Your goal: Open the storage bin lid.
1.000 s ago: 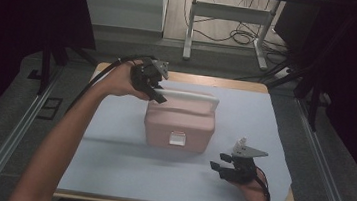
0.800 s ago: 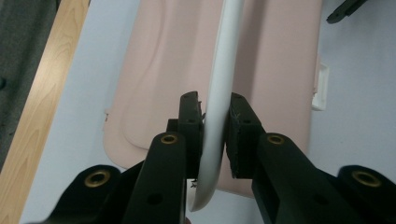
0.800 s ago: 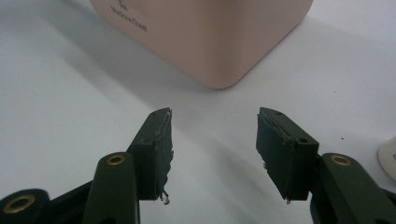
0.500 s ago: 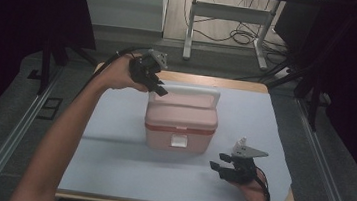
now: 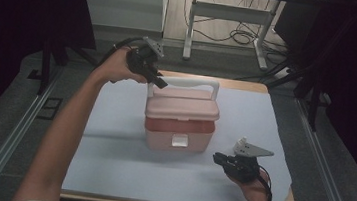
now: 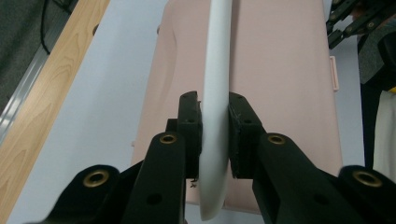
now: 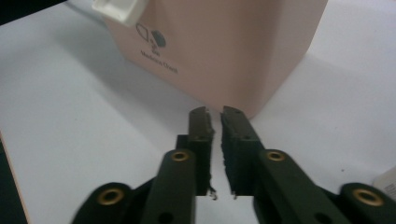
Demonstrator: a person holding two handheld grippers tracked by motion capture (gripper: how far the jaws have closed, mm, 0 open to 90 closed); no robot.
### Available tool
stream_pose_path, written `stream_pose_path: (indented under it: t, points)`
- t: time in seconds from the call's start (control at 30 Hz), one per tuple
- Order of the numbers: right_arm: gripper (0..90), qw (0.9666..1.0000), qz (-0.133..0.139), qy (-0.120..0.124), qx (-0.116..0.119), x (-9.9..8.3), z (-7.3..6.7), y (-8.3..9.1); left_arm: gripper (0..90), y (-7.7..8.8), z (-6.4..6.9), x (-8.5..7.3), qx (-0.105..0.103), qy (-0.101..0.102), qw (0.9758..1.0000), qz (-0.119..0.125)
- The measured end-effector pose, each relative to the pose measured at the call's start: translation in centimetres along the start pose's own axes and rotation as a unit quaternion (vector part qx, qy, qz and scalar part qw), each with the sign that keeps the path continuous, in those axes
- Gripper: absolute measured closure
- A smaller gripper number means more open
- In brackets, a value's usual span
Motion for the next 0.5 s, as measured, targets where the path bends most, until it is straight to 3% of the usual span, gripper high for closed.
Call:
stream_pose_path:
  t: [0.1, 0.27, 0.5]
  points:
    - [89.7, 0.9998, 0.017, 0.004, -0.006, 1.3, -0.1, 0.4, 77.9, 0.0, 0.0, 0.0, -0.001, 0.000, 1.0000, 0.000]
    - [90.0, 0.9980, 0.061, 0.014, -0.008, 5.0, -0.5, 0.9, 78.0, -0.1, 0.0, 0.0, -0.001, 0.000, 1.0000, -0.001]
    - [90.0, 0.9975, 0.065, 0.029, -0.004, 8.3, -1.1, -0.6, 78.0, -0.3, 0.2, 0.0, -0.001, 0.004, 1.0000, 0.002]
Point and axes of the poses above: each handheld gripper's, and its own axes: y roughly backward along the jaws, x roughly out of its top, z roughly to its right, the point moved 8 cm from there along -y, roughly forward along the jaws, and after that the axes turned 9 degrees about z, right-handed, at the moved point
